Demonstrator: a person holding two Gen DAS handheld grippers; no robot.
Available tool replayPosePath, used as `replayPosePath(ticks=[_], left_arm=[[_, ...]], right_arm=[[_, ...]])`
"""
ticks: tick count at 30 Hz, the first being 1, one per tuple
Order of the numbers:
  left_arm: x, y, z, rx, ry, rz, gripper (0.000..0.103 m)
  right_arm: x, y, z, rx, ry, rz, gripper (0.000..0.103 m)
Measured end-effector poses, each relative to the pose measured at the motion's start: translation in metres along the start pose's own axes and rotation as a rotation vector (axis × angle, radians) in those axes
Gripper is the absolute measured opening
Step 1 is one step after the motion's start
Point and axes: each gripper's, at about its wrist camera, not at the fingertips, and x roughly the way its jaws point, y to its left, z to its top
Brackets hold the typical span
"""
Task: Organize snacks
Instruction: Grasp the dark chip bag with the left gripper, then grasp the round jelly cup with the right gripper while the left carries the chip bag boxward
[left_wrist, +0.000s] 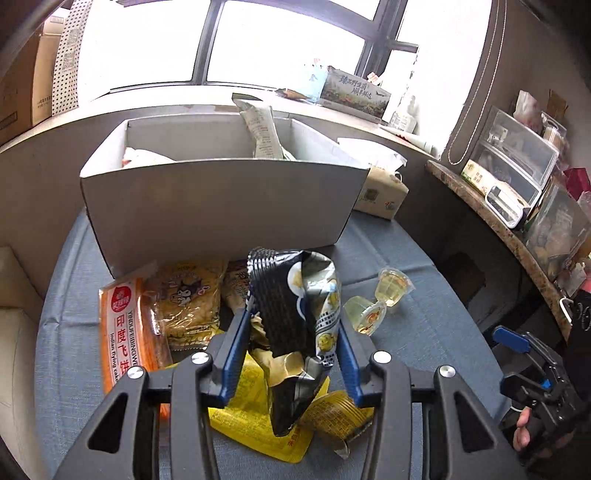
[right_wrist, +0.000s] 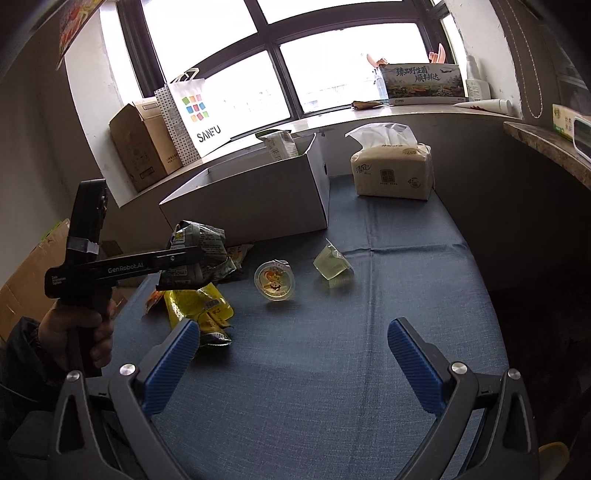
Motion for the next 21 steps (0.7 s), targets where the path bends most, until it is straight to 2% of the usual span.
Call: replayPosePath(ticks=[2, 10, 16, 21], left_arm=[[-0.022, 0.004, -0.004, -0.015, -0.037, -0.025, 0.049], [-0.083, 0.013, -0.021, -0.020, -0.107, -0.007, 0.049], [-0.092, 0.025, -0.028, -0.040, -0.116, 0.013, 0.049], [-0.090, 0.028, -0.029, -0.055, -0.114, 0.003, 0.049]], right_arm=[[0.007, 0.004, 0.002, -0.016, 0.026, 0.006, 0.103], [0.056, 0.025, 0.027, -0.064, 0.087, 0.049, 0.103], [0.124, 0.037, 0.041, -0.071, 0.237, -0.036, 0.103], [0.157, 0.031, 0.044, -0.031, 0.285, -0.077, 0.103]])
